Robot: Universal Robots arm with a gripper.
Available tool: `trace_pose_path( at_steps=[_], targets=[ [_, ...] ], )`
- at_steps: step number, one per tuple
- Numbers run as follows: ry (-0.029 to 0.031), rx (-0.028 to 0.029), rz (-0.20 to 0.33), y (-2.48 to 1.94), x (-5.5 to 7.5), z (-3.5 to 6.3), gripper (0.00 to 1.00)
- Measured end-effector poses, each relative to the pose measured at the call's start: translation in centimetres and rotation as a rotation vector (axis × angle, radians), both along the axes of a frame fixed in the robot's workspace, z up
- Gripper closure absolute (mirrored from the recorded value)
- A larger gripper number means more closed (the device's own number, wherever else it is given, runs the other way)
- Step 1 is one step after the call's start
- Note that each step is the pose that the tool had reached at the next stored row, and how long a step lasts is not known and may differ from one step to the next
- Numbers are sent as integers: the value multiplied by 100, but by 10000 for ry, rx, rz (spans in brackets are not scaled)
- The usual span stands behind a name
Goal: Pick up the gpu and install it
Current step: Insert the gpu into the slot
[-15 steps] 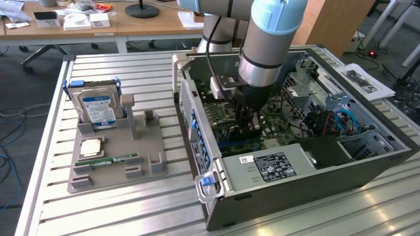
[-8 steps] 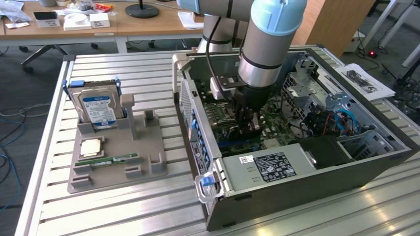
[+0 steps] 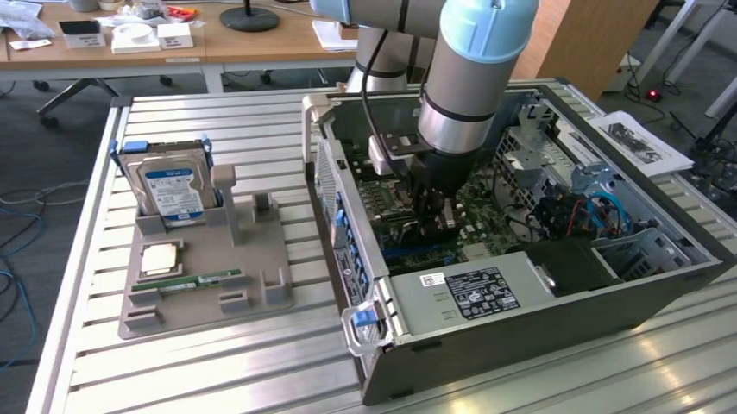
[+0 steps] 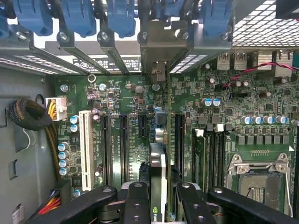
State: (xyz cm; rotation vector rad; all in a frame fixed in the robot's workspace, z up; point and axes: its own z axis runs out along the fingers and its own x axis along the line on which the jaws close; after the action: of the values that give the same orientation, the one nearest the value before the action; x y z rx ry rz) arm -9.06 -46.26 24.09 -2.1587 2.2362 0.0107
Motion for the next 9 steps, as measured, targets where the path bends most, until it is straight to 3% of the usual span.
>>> trace_pose_path(
  at_steps=[9],
  targets=[
    [0, 0, 0, 5, -1, -1, 73]
  ],
)
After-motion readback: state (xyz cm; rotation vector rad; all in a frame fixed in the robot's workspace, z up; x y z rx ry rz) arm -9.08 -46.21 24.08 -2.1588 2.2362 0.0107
